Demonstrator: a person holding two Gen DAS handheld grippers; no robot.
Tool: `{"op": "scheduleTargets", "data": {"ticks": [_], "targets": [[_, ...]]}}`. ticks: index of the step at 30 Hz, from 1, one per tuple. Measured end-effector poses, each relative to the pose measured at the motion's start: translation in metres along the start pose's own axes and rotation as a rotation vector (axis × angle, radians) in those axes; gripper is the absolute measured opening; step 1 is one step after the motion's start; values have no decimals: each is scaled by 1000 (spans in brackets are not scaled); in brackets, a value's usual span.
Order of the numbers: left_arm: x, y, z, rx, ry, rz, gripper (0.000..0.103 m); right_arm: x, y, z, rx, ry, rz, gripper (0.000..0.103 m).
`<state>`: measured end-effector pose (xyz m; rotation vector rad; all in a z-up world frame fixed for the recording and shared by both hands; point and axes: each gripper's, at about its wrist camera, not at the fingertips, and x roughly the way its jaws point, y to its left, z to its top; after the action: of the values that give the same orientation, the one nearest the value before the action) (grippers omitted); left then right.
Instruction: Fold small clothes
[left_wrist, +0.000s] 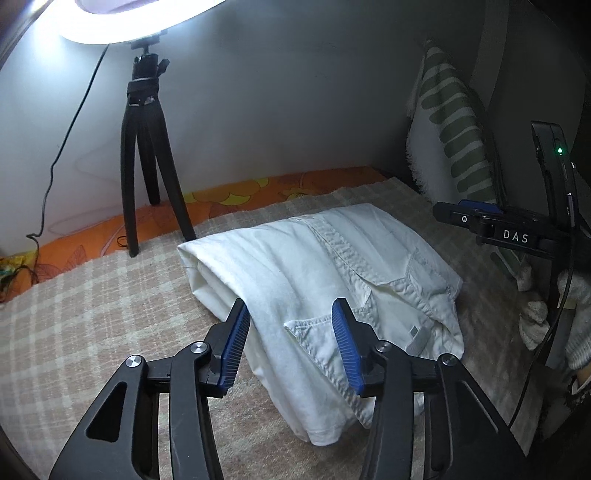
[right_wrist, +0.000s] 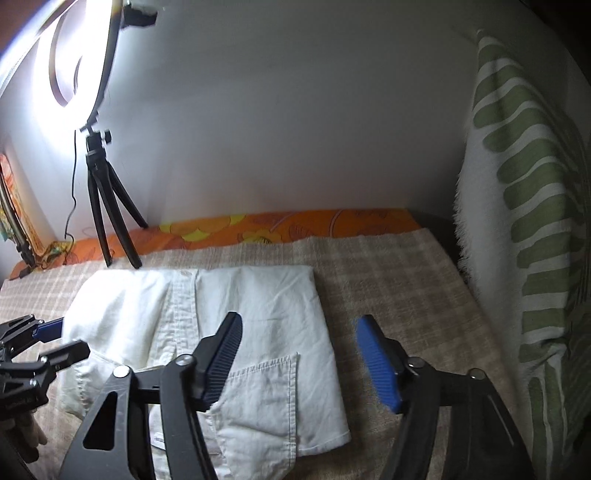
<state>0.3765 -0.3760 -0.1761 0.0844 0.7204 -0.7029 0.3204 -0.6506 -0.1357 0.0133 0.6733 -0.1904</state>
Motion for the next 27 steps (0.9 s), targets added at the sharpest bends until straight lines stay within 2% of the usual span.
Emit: {"op": "scheduleTargets", "data": {"ticks": [1,3,9,16,19,21,27], "targets": [[-5,-2,0,6,-9,7,58,-4,0,0,7,-6,2,74],[-16,-7,0,22,-36,23,65,-13,3,0,15,-18,7,77],[-48,-25,1,49,-78,16,69,-39,20,-5,-15,-45,-2,83],[-96,-41,-6,91,-120,16,71,-84,34,-13,-5,-80,3,85],[-118,-43,-12,83,-137,14,78,-108,40,-18,-3,-106,6,92],[-132,-44,-18,78,-146,17,79,-125,45,-23,1,-127,-1,97],[-168,-50,-40,84,-159,22,80,-167,64,-43,-3,-160,-12,102]]}}
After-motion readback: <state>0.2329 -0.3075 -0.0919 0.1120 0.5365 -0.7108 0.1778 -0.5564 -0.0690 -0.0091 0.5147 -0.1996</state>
